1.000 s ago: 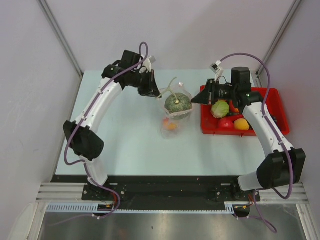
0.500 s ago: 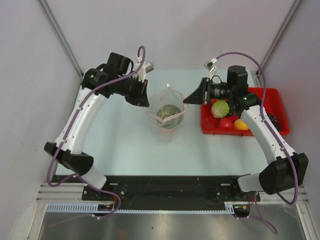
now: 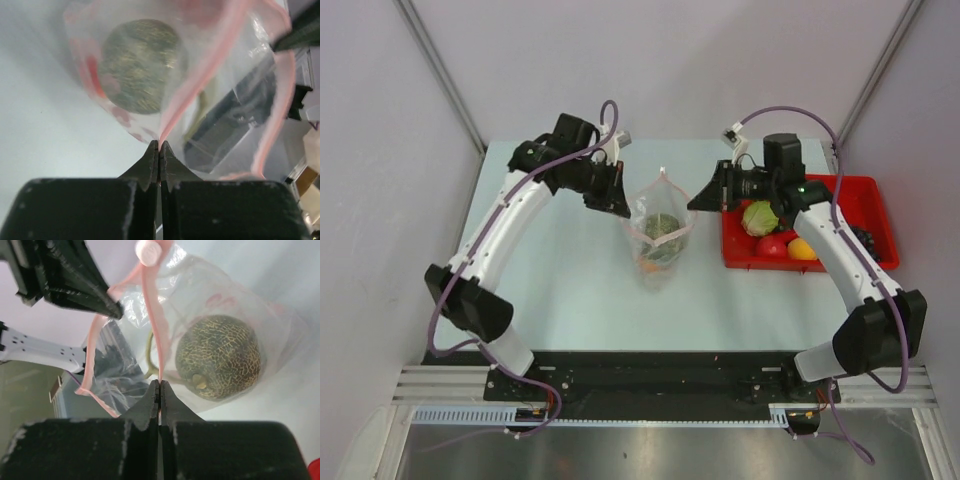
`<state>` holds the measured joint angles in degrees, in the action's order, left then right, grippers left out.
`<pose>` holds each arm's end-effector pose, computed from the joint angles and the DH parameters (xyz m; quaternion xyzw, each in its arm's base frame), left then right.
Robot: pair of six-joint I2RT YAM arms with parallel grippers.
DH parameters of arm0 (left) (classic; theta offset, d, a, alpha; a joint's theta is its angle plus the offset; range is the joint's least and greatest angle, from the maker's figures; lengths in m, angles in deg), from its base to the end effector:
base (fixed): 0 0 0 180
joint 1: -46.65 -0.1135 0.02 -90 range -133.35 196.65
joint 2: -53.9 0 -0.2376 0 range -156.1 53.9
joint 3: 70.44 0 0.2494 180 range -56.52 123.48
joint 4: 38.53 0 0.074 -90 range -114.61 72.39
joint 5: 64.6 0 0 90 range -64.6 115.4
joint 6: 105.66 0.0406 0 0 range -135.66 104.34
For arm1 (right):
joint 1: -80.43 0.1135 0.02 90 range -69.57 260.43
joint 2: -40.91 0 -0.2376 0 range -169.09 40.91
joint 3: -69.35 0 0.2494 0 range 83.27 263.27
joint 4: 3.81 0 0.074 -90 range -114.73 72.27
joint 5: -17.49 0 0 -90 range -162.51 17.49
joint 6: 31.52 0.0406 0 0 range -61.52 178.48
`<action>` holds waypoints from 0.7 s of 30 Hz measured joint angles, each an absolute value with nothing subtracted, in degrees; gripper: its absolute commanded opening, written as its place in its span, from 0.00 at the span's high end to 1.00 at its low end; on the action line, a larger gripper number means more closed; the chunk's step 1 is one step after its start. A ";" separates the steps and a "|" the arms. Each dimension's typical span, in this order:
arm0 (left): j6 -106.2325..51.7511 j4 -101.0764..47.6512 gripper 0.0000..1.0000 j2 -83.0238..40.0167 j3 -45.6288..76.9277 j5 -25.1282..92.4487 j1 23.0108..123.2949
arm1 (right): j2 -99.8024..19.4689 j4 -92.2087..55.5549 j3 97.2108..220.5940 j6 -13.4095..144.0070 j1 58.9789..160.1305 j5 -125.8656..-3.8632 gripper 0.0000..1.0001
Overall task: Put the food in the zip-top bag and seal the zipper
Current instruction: Adjust the zipper food storage bag at the center of the board, then pick up the fake fruit from the bin.
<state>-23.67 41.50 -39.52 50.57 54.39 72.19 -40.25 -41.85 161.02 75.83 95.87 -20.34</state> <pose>0.2820 -0.1566 0.3794 0.2193 0.8936 -0.3168 0.2300 0.2964 0.1151 0.3481 -0.2152 0.7716 0.4921 0.3407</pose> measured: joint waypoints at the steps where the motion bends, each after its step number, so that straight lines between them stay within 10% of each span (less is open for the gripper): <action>1: -24.96 40.62 1.00 -40.95 49.54 54.70 71.60 | -41.21 -42.90 160.98 74.76 96.20 -20.89 1.00; 4: -28.74 37.89 1.00 -43.55 47.90 55.64 69.05 | -41.98 -43.91 160.94 72.55 96.59 -22.14 0.97; 10: -32.90 32.82 1.00 -42.50 48.34 57.82 66.20 | -39.16 -42.79 161.05 68.68 93.29 -22.42 0.26; 21: -35.15 30.77 1.00 -42.26 48.43 58.72 66.25 | -38.61 -47.69 161.13 52.94 80.42 -27.84 0.14</action>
